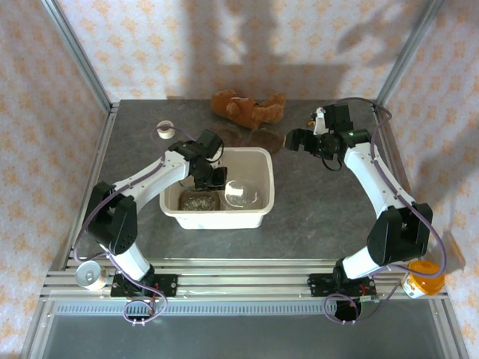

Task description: Place the plates into the plastic bin on the countertop

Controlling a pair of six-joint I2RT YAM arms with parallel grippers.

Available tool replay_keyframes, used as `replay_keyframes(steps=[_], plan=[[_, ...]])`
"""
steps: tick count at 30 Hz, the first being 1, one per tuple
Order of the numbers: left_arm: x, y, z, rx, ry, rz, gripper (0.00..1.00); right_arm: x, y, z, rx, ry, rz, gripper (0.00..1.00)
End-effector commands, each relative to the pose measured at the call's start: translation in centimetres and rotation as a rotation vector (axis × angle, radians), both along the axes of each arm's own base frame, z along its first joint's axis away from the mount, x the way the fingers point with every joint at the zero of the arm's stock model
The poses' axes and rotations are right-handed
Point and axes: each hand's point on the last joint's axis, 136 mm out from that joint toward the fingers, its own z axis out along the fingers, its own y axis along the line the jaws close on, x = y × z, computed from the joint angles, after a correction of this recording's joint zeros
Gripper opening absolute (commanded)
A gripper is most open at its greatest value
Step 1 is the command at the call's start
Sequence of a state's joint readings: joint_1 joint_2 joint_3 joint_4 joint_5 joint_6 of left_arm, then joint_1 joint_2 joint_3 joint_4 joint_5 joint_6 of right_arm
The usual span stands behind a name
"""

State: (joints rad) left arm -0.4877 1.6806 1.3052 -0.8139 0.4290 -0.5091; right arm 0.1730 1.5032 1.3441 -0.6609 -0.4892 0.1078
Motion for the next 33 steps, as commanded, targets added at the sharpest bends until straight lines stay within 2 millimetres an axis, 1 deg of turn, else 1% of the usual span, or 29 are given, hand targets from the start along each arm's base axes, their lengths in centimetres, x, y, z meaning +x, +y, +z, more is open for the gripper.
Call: replay_keyframes(steps=[1,8,13,16,24,29,31,33], plan=[[0.1,-0.1,-0.9,0.028,0.004,0.01,0.0,-0.4,-0.4,0.3,-0.013,-0.014,-0.002,0.99],[-0.1,-0.3,-1.7,0.055,0.022,-0.004,0.0,-0.3,-0.3,0.0,-0.015,-0.003,0.004,0.99],[-0.2,0.4,-2.0,0.125,0.022,-0.018,0.0,-0.3,-0.1,-0.2,-0.009,0.0,0.014,0.99],[-0.4,0.2,-2.0,0.18,0.021,-0.052,0.0,-0.2,0.0,-0.4,-0.005,0.004,0.017,0.99],[-0.4,0.0,-2.5,0.184,0.028,-0.036,0.0,0.2,0.1,-0.3,-0.007,0.008,0.023,0.99],[-0.4,0.1,-2.6,0.193,0.037,-0.033,0.01,0.1,0.1,-0.7,-0.008,0.02,0.028,0.99],[-0.3,0.3,-2.5,0.204,0.037,-0.028,0.04,0.1,0.2,-0.9,-0.003,0.025,0.029,0.99],[-0.3,0.5,-2.4,0.215,0.031,-0.023,0.1,0.2,0.3,-1.0,-0.002,0.025,0.029,0.99]])
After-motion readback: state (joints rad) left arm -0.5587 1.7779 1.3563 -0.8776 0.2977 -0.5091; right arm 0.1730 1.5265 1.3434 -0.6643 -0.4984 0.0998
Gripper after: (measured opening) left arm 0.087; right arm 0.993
